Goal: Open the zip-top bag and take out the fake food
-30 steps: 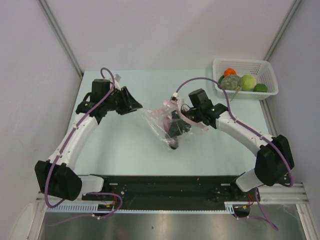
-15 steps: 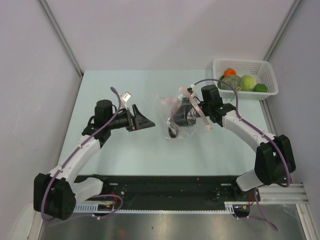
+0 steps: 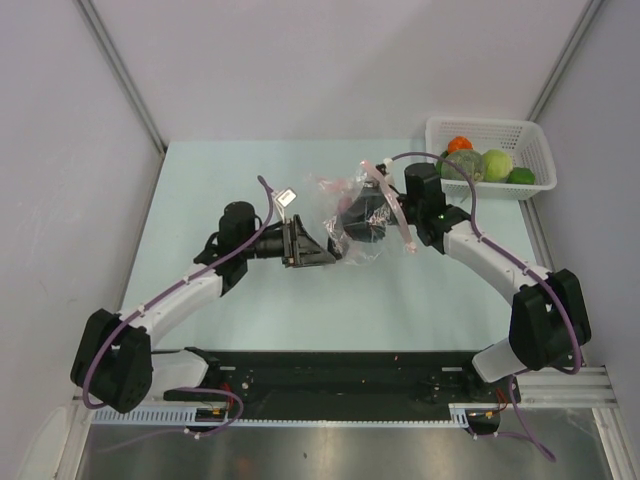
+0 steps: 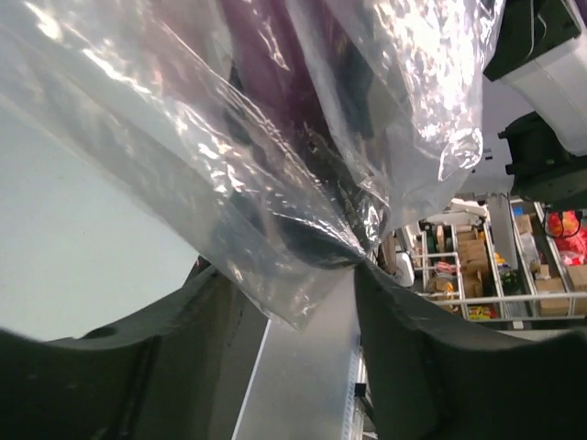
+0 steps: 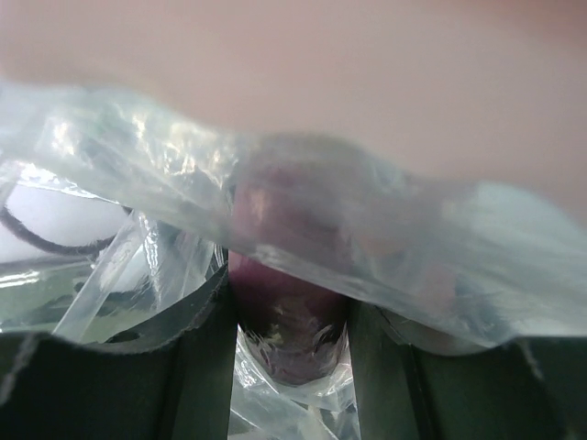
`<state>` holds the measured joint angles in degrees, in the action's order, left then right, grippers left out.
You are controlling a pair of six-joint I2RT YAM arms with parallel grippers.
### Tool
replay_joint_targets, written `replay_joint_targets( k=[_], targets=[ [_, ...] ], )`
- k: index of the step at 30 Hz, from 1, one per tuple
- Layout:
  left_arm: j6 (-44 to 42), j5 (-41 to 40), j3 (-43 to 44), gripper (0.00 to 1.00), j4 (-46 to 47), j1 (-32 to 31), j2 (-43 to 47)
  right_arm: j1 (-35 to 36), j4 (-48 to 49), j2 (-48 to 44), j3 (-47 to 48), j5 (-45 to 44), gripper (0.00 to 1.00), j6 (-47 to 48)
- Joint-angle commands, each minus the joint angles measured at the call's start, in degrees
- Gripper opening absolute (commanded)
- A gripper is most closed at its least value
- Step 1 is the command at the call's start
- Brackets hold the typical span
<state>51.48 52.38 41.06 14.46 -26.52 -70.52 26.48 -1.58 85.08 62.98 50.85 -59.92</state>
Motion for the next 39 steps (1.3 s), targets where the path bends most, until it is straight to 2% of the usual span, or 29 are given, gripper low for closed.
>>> replay_joint_targets(
  k=[1, 2, 3, 5, 6, 8, 10, 11, 12, 14, 17, 20, 27, 36, 39],
  targets=[
    [-0.07, 0.62, 2.80, 0.51, 2.06, -0.55, -0.32, 0.33, 3.96, -1.41, 0.65, 1.18, 0.00, -3.18],
    [0.11, 0.70, 2.63, 0.45, 2.24, -0.55, -0.41, 0.33, 4.31, -1.49, 0.65, 1.01, 0.00, -3.27],
    [0.28, 0.62, 2.62, 0.23, 2.41, -0.55, -0.32, 0.24, 4.48, -1.49, 0.65, 1.01, 0.00, -3.45],
    [-0.76, 0.27, 2.80, 0.04, 0.50, -0.63, -0.23, -0.28, 4.66, -1.49, 0.65, 1.01, 0.00, -3.45],
    [-2.08, -1.13, 3.32, 0.00, -1.87, -0.46, 0.03, -0.46, 4.57, -1.49, 0.65, 1.01, 0.00, -3.19],
    [-7.50, -3.85, 5.33, 0.00, -10.62, -0.55, 0.56, -1.34, 4.31, -1.49, 0.65, 1.79, 0.00, -2.57],
    [-12.17, -9.90, 7.18, 0.00, -18.98, -0.37, 0.39, -2.66, 4.14, -1.41, 0.65, 2.85, 0.00, -1.78],
    [-16.98, -12.10, 9.02, 0.00, -26.95, -0.28, 0.04, -3.10, 2.65, -1.49, 0.74, 3.46, 0.00, 0.22],
    [-19.12, -17.35, 9.82, 0.00, -30.94, 0.15, -0.40, -4.14, 1.94, -1.76, 0.65, 3.55, 0.00, 2.07],
    [-23.95, -21.60, 10.79, 0.00, -38.41, 0.94, -1.37, -5.29, -5.31, -1.76, 0.65, 4.43, 0.00, 8.20],
    [-27.13, -28.38, 10.80, 0.00, -43.01, 3.05, -1.29, -6.44, -16.12, -2.98, 0.65, 1.99, 0.00, 15.77],
    [-28.01, -30.49, 10.10, 0.00, -44.07, 7.26, -1.02, -6.35, -23.26, -4.56, 0.74, -0.92, 0.00, 22.82],
    [-31.09, -37.78, 12.46, 0.00, -46.71, 10.70, -1.72, -7.05, -32.07, -6.59, 0.65, -5.93, 0.00, 32.05],
    [-36.28, -46.13, 17.56, 0.00, -50.49, 14.04, -6.20, -4.86, -39.01, -6.50, 0.65, -8.22, 0.00, 37.42],
    [-36.80, -47.36, 18.62, 0.00, -50.49, 14.57, -6.56, -3.81, -37.28, -8.43, 0.65, -10.41, 0.00, 36.98]
  ],
)
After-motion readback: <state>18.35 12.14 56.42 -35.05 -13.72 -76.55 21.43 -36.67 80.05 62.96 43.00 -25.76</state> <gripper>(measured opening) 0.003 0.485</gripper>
